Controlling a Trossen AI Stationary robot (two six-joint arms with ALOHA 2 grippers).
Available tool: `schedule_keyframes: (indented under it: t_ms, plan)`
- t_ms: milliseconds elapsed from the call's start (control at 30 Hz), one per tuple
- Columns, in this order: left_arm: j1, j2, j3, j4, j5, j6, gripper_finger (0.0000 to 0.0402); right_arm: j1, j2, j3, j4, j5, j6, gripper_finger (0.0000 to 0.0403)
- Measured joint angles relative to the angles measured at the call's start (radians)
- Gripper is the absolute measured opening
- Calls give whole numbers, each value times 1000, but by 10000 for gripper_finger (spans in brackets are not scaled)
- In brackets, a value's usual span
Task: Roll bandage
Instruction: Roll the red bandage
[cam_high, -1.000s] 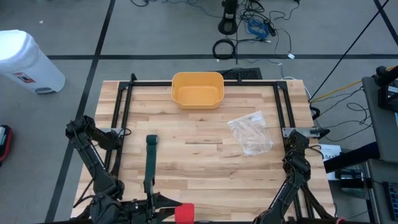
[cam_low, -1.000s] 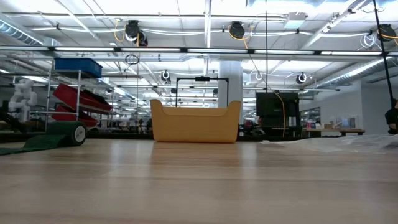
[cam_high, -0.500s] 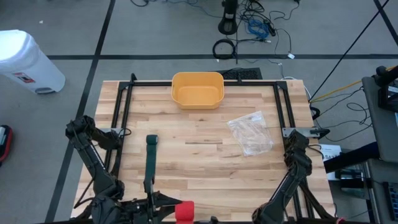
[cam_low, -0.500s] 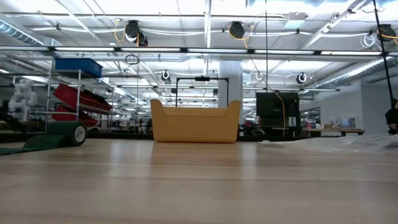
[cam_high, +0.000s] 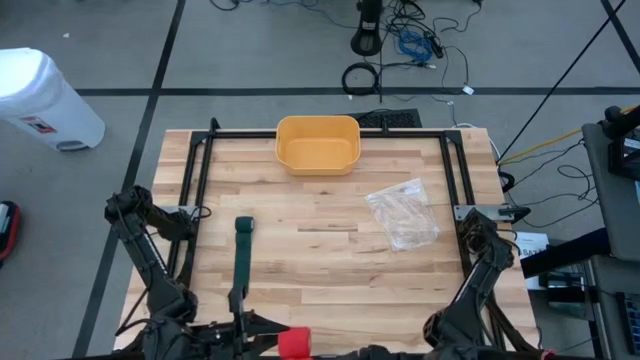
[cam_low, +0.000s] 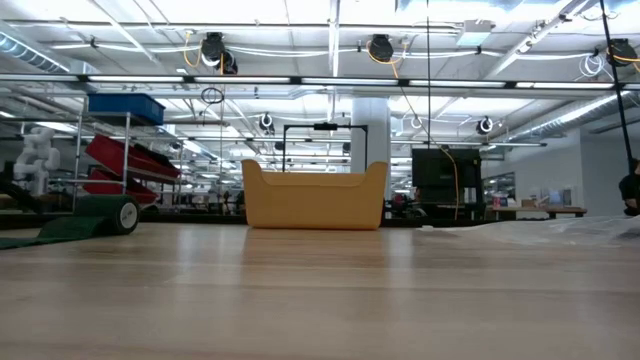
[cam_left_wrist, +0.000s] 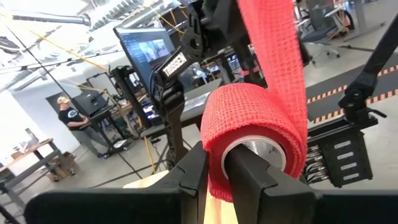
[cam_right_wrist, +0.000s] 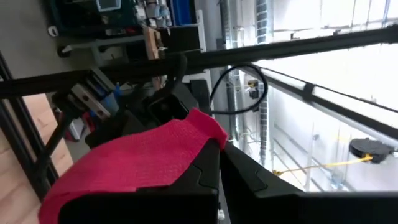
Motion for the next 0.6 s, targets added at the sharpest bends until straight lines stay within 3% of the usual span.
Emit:
schedule_keyframes:
  t_ms: [333,600]
  plan:
    - [14,0,0,1,2,0,58,-50,-1,0,-28,-25,101,0]
    - [20,0,0,-3,8,-19,58,-83,-1,0,-28,22,96,0]
